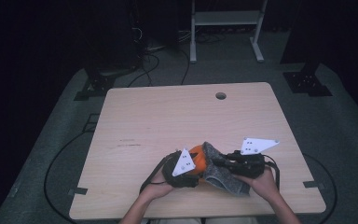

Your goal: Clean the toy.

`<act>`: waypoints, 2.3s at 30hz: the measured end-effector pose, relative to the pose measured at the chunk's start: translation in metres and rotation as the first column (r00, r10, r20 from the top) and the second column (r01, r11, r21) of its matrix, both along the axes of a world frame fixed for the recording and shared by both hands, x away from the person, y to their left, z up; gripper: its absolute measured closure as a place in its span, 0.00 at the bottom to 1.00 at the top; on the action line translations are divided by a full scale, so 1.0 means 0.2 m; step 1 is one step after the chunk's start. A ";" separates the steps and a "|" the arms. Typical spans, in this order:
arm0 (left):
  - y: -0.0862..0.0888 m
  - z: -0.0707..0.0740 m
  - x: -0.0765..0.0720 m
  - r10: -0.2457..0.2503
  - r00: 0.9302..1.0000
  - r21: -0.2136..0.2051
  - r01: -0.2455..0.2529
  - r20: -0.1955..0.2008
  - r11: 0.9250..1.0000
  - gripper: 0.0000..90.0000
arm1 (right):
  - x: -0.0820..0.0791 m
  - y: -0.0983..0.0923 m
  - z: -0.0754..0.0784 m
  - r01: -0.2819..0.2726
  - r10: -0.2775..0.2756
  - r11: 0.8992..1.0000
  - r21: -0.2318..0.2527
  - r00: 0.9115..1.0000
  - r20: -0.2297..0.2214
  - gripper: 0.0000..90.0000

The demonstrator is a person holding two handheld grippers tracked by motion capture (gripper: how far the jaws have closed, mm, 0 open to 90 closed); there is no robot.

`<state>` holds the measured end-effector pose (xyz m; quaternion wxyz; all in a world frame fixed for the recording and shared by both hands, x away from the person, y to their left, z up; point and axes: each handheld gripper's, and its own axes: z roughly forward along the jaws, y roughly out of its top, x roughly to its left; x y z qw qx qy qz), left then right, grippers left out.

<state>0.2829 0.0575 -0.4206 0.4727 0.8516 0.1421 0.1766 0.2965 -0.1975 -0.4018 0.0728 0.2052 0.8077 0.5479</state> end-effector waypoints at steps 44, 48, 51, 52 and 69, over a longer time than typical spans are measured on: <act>-0.06 -0.06 0.06 0.005 0.997 -0.039 -0.008 -0.072 0.999 0.17 | -0.03 -0.14 -0.08 -0.005 0.001 0.998 -0.067 0.998 -0.056 0.89; -0.07 -0.08 0.06 0.011 0.996 -0.006 -0.011 -0.090 1.000 0.31 | -0.02 -0.16 -0.10 0.032 -0.037 0.996 -0.087 0.998 -0.058 0.89; -0.07 -0.08 0.06 -0.007 0.995 0.000 0.007 -0.103 1.000 0.35 | 0.00 -0.23 -0.12 0.098 -0.108 0.988 -0.118 0.991 -0.075 0.89; -0.06 -0.08 0.05 -0.014 0.995 0.004 0.015 -0.103 1.000 0.35 | 0.00 -0.25 -0.12 0.111 -0.121 0.986 -0.126 0.990 -0.078 0.89; -0.18 -0.06 0.09 0.008 0.988 0.065 0.002 -0.152 0.998 0.41 | 0.00 -0.26 -0.15 0.044 -0.056 0.994 -0.103 0.992 -0.115 0.89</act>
